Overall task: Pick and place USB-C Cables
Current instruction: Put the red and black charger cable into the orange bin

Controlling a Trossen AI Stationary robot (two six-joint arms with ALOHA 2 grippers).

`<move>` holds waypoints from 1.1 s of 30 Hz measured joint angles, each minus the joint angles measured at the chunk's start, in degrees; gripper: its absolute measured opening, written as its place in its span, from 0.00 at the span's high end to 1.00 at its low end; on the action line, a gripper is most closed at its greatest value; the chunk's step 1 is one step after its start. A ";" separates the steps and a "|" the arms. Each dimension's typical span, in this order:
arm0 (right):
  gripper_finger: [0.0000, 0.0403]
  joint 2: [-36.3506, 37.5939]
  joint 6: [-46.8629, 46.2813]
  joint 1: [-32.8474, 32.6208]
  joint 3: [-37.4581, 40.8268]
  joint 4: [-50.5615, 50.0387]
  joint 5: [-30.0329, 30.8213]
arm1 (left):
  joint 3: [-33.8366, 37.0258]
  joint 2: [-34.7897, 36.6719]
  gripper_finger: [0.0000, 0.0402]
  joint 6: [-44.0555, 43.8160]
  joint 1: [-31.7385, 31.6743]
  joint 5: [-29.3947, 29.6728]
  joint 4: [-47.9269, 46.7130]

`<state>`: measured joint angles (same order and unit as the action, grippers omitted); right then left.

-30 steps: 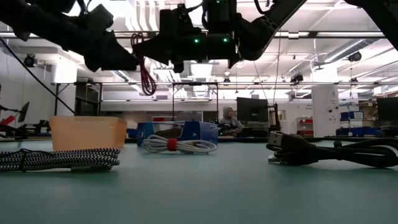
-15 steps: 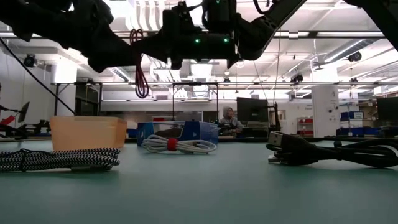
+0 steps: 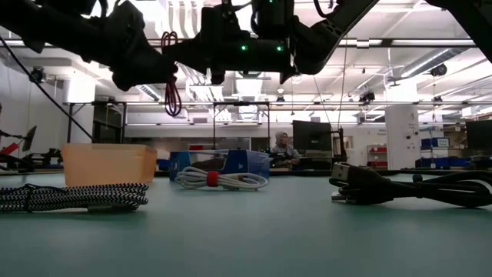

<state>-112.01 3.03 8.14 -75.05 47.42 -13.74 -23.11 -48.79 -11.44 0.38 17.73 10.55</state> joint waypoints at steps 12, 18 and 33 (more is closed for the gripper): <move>0.92 -0.01 -1.50 0.02 0.00 -0.43 0.07 | 0.00 -1.40 0.97 -0.24 0.02 0.29 0.07; 0.75 -0.02 -4.59 0.02 0.00 -1.64 -0.02 | 0.00 -1.39 0.97 -1.67 0.00 0.32 0.03; 0.61 16.55 -0.49 0.13 0.16 -41.18 0.28 | -5.17 -1.74 0.98 -21.56 0.00 5.49 -16.35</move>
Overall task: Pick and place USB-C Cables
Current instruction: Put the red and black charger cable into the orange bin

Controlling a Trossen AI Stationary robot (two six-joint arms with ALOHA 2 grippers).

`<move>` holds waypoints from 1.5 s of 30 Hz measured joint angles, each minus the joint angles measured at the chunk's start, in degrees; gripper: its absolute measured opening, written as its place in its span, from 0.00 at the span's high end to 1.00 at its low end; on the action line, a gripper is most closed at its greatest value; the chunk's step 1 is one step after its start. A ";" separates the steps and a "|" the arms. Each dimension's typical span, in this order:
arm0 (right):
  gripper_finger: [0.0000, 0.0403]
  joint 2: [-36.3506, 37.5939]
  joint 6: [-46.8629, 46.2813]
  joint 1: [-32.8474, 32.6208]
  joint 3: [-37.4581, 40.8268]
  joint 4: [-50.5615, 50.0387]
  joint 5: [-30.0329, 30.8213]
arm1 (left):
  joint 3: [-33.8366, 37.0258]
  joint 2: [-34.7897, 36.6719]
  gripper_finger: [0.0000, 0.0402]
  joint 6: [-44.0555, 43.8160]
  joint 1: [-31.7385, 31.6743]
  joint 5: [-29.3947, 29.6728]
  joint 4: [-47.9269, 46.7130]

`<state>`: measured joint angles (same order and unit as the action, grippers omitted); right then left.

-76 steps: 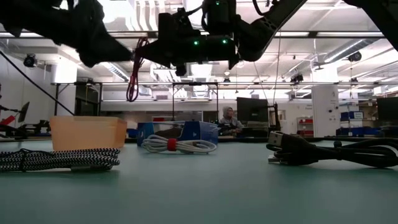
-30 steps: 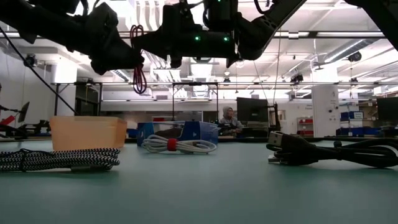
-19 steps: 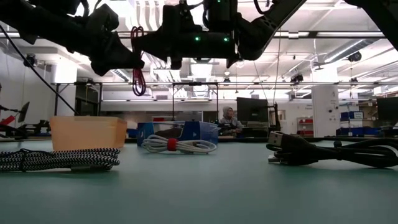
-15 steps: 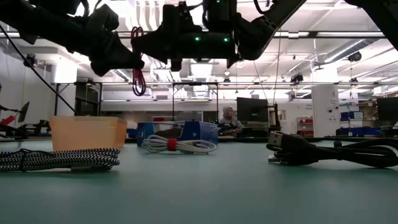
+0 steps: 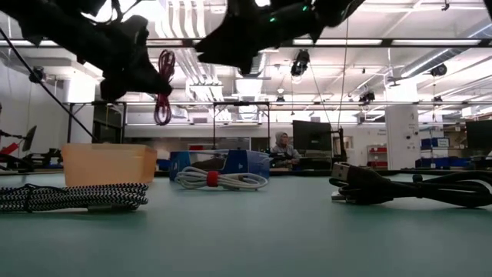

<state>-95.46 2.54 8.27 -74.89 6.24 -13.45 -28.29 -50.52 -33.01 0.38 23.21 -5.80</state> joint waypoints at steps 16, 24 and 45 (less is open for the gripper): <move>0.67 20.77 -1.18 -4.29 14.88 -16.18 1.59 | -27.76 -12.19 0.98 -24.24 -1.57 0.13 -52.60; 0.67 30.40 -2.67 -6.67 25.50 -14.03 1.63 | -38.41 -21.76 0.98 -23.31 -6.95 -6.86 -70.39; 0.68 44.74 -4.04 -8.79 35.77 -19.70 1.49 | -38.91 -25.94 0.97 -26.73 -32.17 -34.60 -71.53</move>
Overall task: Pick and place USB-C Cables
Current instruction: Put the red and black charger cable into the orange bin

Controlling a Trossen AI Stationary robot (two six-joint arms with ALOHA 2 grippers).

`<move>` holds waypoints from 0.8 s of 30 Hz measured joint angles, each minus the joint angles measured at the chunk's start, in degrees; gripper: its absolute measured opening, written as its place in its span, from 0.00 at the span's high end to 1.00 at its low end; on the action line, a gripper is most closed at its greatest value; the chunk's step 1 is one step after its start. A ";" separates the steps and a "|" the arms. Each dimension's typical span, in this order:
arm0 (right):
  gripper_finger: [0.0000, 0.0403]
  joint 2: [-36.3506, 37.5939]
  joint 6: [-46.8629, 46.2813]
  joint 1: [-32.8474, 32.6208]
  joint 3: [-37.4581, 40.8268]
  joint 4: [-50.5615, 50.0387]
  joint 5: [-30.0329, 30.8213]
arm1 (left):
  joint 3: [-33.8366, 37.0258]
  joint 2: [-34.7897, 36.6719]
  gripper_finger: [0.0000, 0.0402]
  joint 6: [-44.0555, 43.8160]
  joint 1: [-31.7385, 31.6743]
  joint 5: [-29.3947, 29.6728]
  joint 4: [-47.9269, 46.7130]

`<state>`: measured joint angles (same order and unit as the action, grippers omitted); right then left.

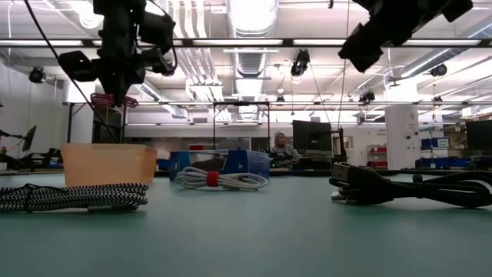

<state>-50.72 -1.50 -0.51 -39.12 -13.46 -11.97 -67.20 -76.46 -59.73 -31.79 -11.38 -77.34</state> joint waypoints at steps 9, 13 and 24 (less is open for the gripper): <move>0.70 1.53 1.07 0.02 2.43 -0.17 0.04 | -0.13 -5.31 0.96 0.24 -3.50 -2.08 -1.06; 0.70 2.20 1.38 0.02 2.39 -0.12 0.02 | -0.17 -8.49 0.96 1.82 -3.52 -2.08 -0.73; 0.70 2.45 1.77 0.02 2.35 -0.13 0.04 | -0.07 -14.90 0.95 6.30 -4.72 -2.07 0.87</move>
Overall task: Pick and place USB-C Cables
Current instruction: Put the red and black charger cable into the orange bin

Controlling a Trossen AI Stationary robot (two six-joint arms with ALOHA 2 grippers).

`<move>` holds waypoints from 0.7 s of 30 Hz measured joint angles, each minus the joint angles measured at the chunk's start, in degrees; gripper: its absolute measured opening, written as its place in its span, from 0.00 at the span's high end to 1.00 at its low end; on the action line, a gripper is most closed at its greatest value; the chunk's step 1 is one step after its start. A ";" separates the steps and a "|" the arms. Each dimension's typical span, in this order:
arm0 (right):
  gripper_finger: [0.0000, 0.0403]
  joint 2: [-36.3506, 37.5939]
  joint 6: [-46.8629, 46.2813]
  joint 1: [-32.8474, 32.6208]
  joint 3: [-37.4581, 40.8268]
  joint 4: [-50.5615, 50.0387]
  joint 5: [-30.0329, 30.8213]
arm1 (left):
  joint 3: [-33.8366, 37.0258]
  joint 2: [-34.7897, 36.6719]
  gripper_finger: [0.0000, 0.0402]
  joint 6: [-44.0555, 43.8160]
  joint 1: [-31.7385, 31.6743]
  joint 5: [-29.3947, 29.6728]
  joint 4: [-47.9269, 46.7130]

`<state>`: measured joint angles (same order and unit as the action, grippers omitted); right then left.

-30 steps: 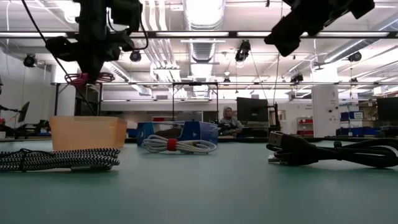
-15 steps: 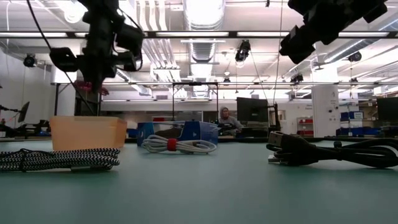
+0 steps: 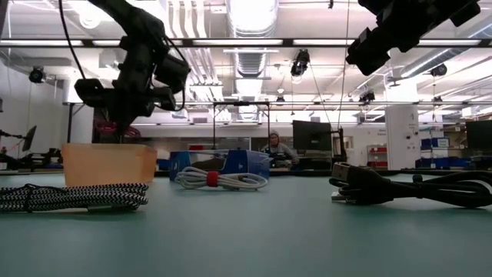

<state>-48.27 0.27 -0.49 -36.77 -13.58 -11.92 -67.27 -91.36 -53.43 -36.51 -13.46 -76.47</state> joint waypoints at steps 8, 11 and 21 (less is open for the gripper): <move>0.71 -0.09 -0.02 0.00 0.00 -0.07 0.00 | 0.20 -1.41 0.95 1.67 -1.83 -0.01 1.51; 0.71 -0.11 -0.03 0.00 -0.02 -0.09 0.00 | 0.22 -1.41 0.95 1.69 -2.31 0.00 1.46; 0.71 -0.11 -0.04 0.00 -0.02 -0.77 0.00 | 1.17 -1.41 0.95 1.67 -3.02 0.71 3.91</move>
<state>-48.38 0.23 -0.49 -36.80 -14.35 -11.92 -66.10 -92.77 -51.77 -39.53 -12.75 -72.56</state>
